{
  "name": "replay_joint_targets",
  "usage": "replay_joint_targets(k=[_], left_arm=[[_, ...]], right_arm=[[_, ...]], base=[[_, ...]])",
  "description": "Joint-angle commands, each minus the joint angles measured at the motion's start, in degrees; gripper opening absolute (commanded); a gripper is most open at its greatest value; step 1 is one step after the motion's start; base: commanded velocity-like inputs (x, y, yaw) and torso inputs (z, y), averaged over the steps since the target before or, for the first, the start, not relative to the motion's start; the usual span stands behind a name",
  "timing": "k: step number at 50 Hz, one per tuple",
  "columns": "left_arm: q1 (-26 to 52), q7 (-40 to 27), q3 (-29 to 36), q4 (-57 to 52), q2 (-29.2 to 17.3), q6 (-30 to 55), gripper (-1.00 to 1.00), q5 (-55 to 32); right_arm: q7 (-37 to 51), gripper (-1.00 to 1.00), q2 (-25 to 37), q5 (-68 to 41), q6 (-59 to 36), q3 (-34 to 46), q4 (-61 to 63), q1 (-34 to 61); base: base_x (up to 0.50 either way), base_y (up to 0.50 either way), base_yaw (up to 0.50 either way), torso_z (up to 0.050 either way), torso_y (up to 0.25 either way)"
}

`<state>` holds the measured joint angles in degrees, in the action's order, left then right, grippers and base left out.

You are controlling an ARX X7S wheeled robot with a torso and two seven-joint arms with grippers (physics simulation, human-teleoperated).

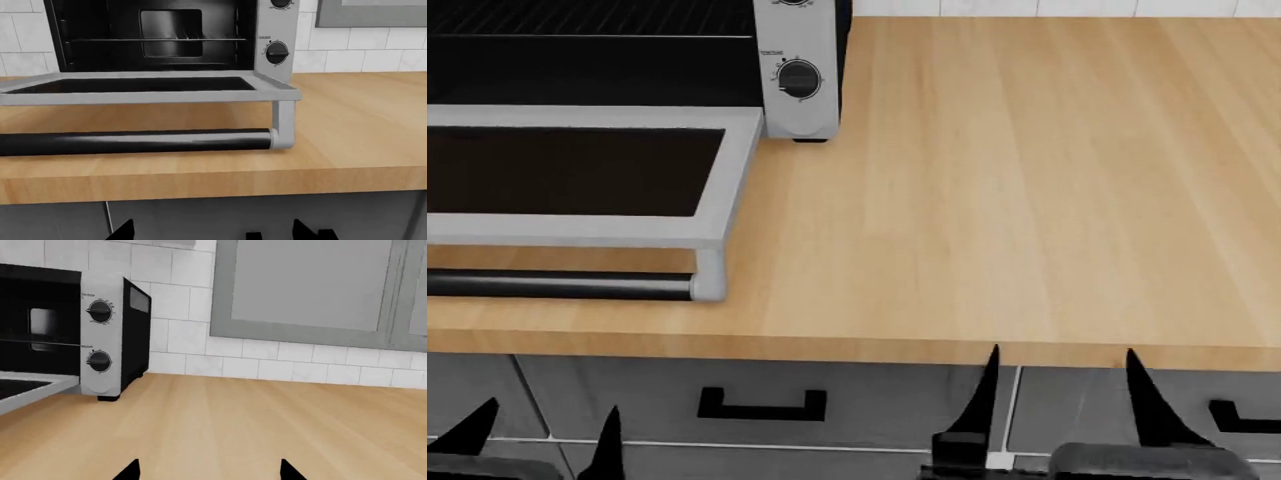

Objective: Close the toaster oven door.

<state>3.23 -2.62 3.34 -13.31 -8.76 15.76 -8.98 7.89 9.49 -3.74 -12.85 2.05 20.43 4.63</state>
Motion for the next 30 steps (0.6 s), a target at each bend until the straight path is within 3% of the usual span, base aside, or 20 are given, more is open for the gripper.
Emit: replay_joint_targets(k=[1, 11, 15, 17, 23, 30], left_arm=[[7.8, 0.5, -4.2, -12.5, -4.9, 19.4, 1.0, -7.8], [25.8, 0.0, -6.8, -15.6, -8.7, 34.7, 1.0, -13.6], [31.7, 0.3, -8.3, -15.2, -9.1, 38.9, 1.0, -16.2], [34.0, 0.3, -8.5, -15.7, -9.5, 41.8, 1.0, -17.5], [37.2, 0.5, -7.5, -16.8, -10.9, 44.9, 1.0, -18.4], [37.2, 1.5, -6.8, -17.2, -11.0, 45.1, 1.0, -19.4]], right_arm=[[0.6, 1.0, 8.4, -1.3, -20.3, -7.8, 25.4, 9.4], [-1.5, 1.0, 18.0, -10.1, -45.7, -18.7, 39.5, 30.4], [17.0, 1.0, 32.6, -34.0, -45.2, -21.6, 39.5, 33.6], [22.4, 1.0, 36.8, -41.4, -44.8, -22.3, 39.5, 34.7], [27.1, 1.0, 41.0, -47.2, -43.2, -22.0, 39.3, 35.3], [28.2, 1.0, 42.7, -47.6, -41.3, -20.8, 38.8, 33.8]], base=[[0.0, 0.0, 0.0, 0.0, 0.0], [0.0, 0.0, 0.0, 0.0, 0.0], [0.0, 0.0, 0.0, 0.0, 0.0], [0.0, 0.0, 0.0, 0.0, 0.0], [0.0, 0.0, 0.0, 0.0, 0.0], [0.0, 0.5, 0.0, 0.0, 0.0]])
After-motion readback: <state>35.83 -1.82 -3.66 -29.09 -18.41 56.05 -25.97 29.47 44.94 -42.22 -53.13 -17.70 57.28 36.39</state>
